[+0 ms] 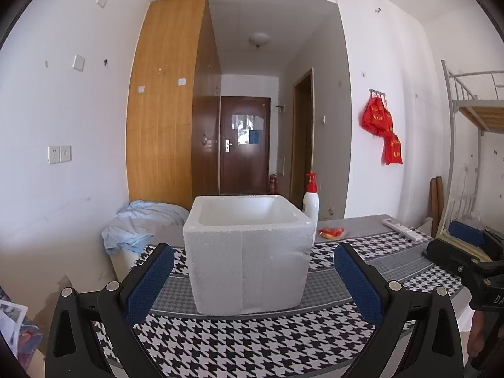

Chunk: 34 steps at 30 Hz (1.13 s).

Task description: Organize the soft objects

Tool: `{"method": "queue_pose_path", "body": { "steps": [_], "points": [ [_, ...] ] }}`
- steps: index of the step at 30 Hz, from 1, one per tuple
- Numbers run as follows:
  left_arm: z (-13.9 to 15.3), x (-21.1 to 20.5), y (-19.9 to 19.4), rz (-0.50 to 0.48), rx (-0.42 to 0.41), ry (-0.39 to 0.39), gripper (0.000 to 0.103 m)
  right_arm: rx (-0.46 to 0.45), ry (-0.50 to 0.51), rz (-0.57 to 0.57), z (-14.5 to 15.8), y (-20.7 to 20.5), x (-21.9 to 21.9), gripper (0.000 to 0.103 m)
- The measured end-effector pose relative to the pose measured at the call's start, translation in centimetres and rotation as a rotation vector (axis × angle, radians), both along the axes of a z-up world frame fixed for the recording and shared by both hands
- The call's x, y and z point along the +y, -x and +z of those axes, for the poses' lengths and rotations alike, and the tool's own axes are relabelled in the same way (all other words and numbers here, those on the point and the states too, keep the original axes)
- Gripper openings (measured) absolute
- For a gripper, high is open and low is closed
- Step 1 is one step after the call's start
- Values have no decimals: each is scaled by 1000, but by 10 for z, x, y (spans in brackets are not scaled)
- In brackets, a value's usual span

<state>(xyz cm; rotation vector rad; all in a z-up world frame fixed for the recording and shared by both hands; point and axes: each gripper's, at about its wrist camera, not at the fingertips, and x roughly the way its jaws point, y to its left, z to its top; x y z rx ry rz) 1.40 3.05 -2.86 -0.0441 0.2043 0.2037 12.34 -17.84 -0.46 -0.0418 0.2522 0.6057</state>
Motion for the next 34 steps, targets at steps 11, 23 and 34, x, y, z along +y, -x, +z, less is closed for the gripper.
{"method": "queue_pose_path", "body": {
  "steps": [11,23,34],
  "points": [
    [-1,-2,5,-5,8,-9,102,9,0,-2,-1,1,1,102],
    [-2,-2,5,-11,12,-8,102,12,20,-6,-1,2,4,102],
    [-4,-2,5,-5,14,0,102,12,21,-3,-2,2,3,102]
  ]
}}
